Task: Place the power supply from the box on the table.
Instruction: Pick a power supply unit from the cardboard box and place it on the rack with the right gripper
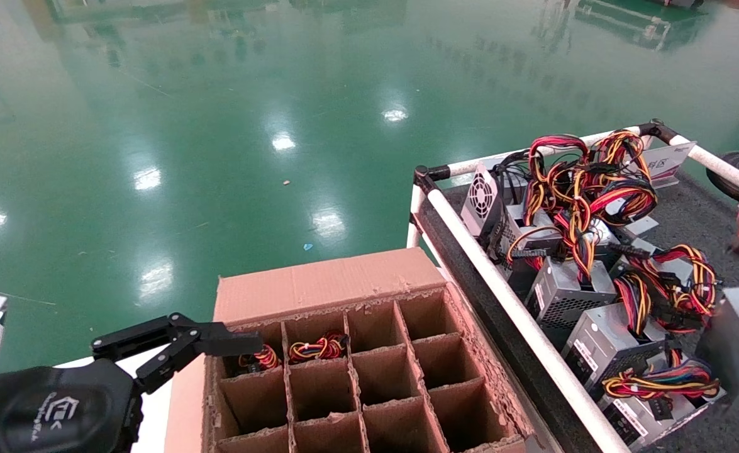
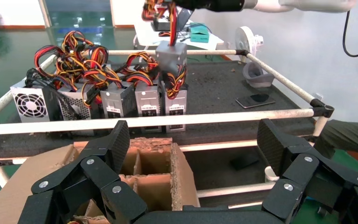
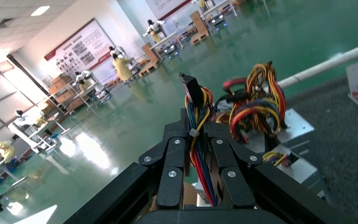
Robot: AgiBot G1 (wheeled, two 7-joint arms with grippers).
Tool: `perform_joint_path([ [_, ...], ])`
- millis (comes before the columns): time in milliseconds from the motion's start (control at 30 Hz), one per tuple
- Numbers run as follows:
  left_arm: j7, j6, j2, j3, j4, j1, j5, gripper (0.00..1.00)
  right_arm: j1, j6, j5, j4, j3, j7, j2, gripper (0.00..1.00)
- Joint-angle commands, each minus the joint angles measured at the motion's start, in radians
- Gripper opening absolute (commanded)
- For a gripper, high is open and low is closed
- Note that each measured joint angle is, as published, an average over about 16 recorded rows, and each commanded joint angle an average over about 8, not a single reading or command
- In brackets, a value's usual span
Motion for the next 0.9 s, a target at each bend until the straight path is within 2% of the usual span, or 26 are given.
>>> perform_joint_path([
  [33,0.000,0.000,0.000,0.000,0.000,0.000,0.000,1.00,-0.012,0.004,0.000,0.001,-0.005,-0.012,-0.011,0.00],
  [367,0.000,0.000,0.000,0.000,0.000,0.000,0.000,1.00,0.030,0.035,-0.059,-0.037,-0.046,-0.060,-0.090,0.00],
  [700,0.000,0.000,0.000,0.000,0.000,0.000,0.000,1.00,0.127,0.044,-0.112,-0.090,-0.081,-0.048,-0.154,0.00],
  [900,0.000,0.000,0.000,0.001,0.000,0.000,0.000,1.00,0.154,0.054,-0.148,-0.145,-0.104,-0.043,-0.172,0.00],
])
